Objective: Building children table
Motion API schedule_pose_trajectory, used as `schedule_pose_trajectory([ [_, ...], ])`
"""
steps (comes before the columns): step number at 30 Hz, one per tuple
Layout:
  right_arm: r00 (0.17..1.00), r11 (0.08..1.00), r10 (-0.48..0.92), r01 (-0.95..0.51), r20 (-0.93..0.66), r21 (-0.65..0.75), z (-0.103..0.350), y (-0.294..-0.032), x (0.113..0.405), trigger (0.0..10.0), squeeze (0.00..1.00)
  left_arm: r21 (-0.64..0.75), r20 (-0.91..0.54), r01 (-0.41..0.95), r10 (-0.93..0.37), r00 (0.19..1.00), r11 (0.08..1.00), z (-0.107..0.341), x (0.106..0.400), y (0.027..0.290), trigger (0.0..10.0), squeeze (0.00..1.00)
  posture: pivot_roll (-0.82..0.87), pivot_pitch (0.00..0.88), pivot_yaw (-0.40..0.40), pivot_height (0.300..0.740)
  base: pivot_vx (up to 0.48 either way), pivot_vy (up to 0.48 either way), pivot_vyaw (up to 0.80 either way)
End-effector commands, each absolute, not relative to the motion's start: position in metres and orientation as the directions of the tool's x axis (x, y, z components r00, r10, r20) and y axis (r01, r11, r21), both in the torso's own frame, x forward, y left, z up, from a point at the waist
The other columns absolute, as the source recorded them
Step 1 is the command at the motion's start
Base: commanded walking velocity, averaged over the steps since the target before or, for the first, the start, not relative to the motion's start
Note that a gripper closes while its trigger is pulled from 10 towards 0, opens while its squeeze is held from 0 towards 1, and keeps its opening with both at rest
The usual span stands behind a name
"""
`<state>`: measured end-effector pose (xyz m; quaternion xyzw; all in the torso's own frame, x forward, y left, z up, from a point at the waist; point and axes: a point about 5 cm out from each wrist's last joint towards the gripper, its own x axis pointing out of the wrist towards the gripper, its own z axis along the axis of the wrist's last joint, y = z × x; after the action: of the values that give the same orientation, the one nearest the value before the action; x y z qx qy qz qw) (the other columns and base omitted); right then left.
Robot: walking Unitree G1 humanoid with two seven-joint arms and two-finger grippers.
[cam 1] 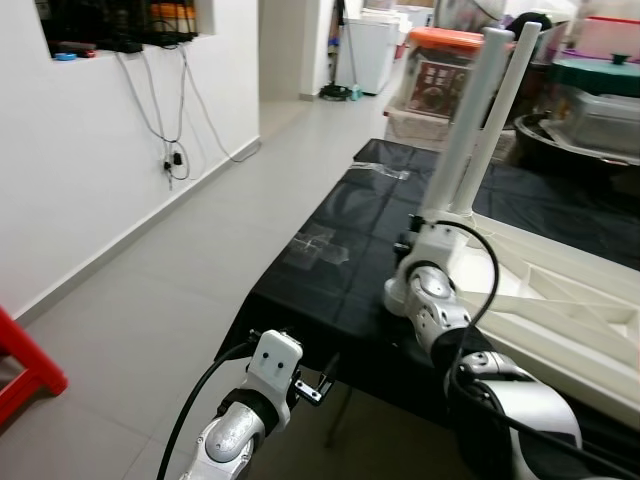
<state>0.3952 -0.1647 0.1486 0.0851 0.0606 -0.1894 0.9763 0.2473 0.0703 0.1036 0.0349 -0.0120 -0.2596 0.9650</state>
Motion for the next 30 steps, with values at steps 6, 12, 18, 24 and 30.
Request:
schedule_pose_trajectory([
  [6, 0.960, 0.946, -0.209, 0.247, -0.184, 0.210, 0.133, -0.133, 0.391, 10.0, 1.00, 0.074, -0.006, 0.508, -0.509, 0.861, 0.858, 0.100, 0.247, 0.068, 10.0, 0.00, 0.09, 0.000, -0.110, 0.740, 0.000, 0.000, 0.00],
  [12, 1.000, 0.985, 0.008, -0.010, 0.011, 0.172, 0.162, -0.114, 0.399, 10.0, 0.00, 0.073, -0.005, 0.507, -0.509, 0.861, 0.859, 0.101, 0.248, 0.068, 10.0, 0.00, 0.09, 0.000, -0.108, 0.740, 0.000, 0.000, 0.00],
  [18, 0.968, 0.950, 0.238, -0.249, 0.079, 0.188, 0.178, -0.116, 0.403, 10.0, 0.00, 0.074, -0.005, 0.508, -0.509, 0.861, 0.858, 0.101, 0.248, 0.068, 10.0, 0.00, 0.09, 0.000, -0.103, 0.740, 0.000, 0.000, 0.00],
  [24, 0.798, 0.784, 0.603, -0.597, 0.024, 0.170, 0.176, -0.109, 0.397, 10.0, 0.00, 0.076, -0.004, 0.509, -0.510, 0.860, 0.858, 0.102, 0.249, 0.069, 10.0, 0.00, 0.09, 0.000, -0.106, 0.740, 0.000, 0.000, 0.00],
  [30, 0.419, 0.422, 0.906, -0.897, -0.057, 0.133, 0.162, -0.087, 0.374, 10.0, 0.00, 0.079, -0.003, 0.509, -0.510, 0.860, 0.857, 0.102, 0.248, 0.069, 10.0, 0.00, 0.10, 0.000, -0.108, 0.740, 0.000, 0.000, 0.00],
])
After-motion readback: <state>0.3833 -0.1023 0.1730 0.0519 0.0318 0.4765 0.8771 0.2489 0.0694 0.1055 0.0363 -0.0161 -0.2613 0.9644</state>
